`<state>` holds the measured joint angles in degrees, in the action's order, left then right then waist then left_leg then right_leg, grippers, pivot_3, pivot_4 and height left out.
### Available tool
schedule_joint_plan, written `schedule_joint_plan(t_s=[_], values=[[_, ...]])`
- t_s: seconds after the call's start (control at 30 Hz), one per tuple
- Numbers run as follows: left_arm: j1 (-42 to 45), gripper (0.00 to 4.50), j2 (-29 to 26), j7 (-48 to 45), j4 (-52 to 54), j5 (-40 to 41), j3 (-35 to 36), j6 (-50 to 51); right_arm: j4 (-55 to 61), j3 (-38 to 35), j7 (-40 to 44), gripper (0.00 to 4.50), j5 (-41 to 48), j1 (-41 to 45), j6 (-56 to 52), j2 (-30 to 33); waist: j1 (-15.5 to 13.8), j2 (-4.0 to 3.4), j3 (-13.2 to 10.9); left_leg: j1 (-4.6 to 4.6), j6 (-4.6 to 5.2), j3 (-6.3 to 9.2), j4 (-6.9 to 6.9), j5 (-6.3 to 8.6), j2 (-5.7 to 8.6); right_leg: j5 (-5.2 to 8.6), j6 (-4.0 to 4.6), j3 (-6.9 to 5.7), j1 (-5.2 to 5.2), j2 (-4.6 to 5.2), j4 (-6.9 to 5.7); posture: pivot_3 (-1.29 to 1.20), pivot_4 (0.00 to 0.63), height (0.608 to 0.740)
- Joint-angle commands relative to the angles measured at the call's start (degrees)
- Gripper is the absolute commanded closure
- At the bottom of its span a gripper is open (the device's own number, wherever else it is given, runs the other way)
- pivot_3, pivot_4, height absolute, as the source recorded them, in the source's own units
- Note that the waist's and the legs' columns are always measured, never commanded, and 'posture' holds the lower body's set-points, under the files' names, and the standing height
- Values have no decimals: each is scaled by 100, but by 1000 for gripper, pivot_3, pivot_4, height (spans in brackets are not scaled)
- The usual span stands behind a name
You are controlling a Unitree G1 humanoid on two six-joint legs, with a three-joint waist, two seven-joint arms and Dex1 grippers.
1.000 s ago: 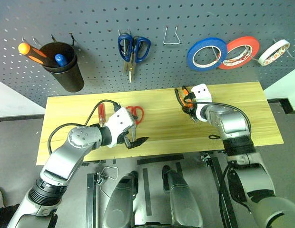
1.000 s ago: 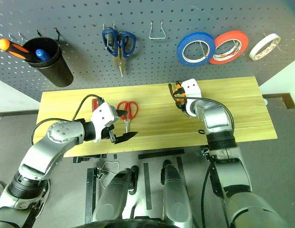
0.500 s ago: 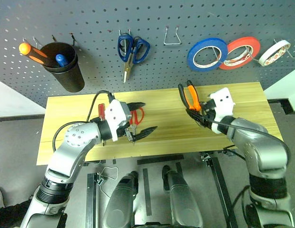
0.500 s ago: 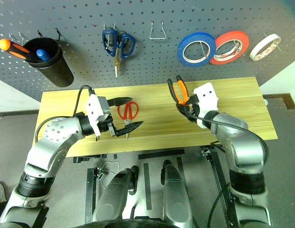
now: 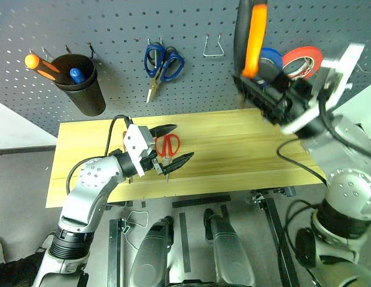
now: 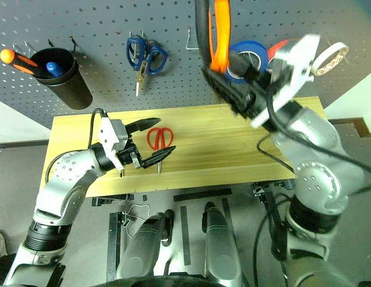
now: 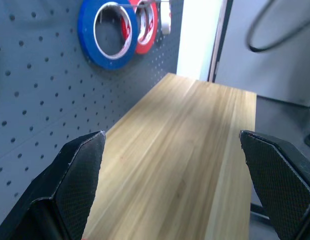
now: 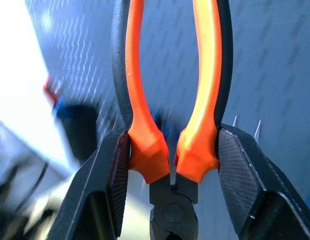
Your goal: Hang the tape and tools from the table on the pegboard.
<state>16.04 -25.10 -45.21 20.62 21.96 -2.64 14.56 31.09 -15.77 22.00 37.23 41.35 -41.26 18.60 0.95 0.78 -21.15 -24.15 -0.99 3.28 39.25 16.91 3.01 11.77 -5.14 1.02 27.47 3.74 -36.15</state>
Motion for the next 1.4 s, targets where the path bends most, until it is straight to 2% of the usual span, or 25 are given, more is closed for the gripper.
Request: schedule_joint_plan(t_s=[0.03, 0.23, 0.7, 1.07, 1.4], values=[[-15, 0, 38, 55, 107, 33, 12, -111, -328, 565, -424, 2347, -768, 403, 860, -269, -2, 2, 2, 0, -3, 1, -1, -2, 0, 0, 0, -1, 2, -1, -1, 50, 328, 740], [28, 0, 97, 129, 136, 20, -27, -128, -1665, 1152, -609, 2347, -1683, 988, 2044, -717, -8, 2, 2, -9, -4, 0, -1, -3, 1, 0, 0, -5, 7, 0, -5, 56, 332, 740], [-66, 0, 175, 274, 273, 23, -63, -168, -3787, 1202, -573, 2347, -2240, 1814, 3307, -954, 30, 1, 1, -15, -3, 0, -1, -3, -1, 0, 0, -12, 13, -2, -5, 58, 339, 740], [-74, 0, 173, 339, 299, 20, -58, -189, -4220, 1174, -544, 2347, -2329, 2010, 3542, -964, 21, 1, 1, -14, -4, -3, 4, -8, -1, 0, 1, -11, 13, -1, -15, 61, 339, 740], [-102, 0, 106, 402, 317, -4, -37, -158, -3944, 1336, -462, 2347, -2339, 1586, 3242, -987, 20, 1, 1, -14, -4, -3, 5, -8, -1, 0, 1, -11, 14, -1, -18, 61, 351, 740]])
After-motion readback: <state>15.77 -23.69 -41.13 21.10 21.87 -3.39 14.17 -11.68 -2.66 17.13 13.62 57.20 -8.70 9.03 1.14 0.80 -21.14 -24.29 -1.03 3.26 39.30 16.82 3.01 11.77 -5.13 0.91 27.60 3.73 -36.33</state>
